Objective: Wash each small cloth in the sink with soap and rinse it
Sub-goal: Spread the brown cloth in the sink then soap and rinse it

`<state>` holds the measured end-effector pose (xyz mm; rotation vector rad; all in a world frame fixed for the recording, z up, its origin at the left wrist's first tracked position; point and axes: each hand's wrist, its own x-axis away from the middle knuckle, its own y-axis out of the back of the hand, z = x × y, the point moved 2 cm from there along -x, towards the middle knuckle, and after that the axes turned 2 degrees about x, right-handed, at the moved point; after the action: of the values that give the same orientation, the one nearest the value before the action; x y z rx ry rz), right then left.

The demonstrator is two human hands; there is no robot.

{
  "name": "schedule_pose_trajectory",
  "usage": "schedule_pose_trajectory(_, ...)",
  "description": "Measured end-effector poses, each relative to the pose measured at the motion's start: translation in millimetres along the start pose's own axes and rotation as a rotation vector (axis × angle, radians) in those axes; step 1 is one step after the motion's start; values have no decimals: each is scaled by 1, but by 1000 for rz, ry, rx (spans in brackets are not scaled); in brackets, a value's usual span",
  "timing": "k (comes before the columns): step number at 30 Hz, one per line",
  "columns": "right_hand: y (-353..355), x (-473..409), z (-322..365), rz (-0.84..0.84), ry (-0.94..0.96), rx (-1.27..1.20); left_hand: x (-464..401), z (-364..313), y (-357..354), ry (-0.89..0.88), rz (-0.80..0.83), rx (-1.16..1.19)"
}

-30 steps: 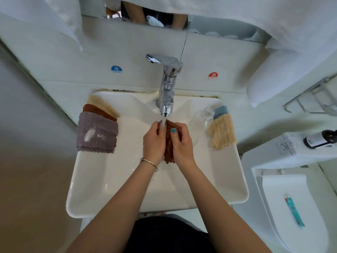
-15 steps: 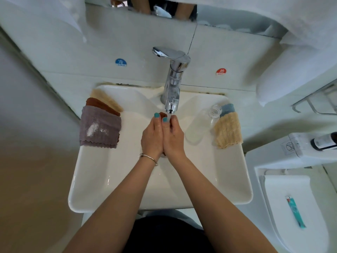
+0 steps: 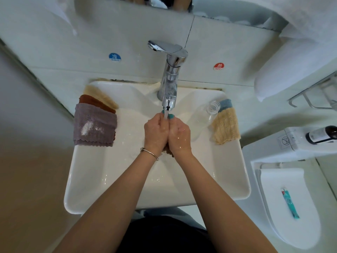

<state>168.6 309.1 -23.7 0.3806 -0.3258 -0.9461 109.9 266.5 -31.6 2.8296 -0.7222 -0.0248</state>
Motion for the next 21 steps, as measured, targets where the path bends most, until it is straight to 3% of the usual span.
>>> schedule_pose_trajectory(8,-3,4,16,162,-115,-277,8,8,21,242,72,237)
schedule_pose_trajectory(14,-6,15,10,80,-104,-326,17,-3,30,192,-77,375)
schedule_pose_trajectory(18,-9,29,10,172,-325,-532,22,-10,27,186,-132,491)
schedule_pose_trajectory(21,-12,30,10,187,-294,-410,21,-7,29,188,-147,526)
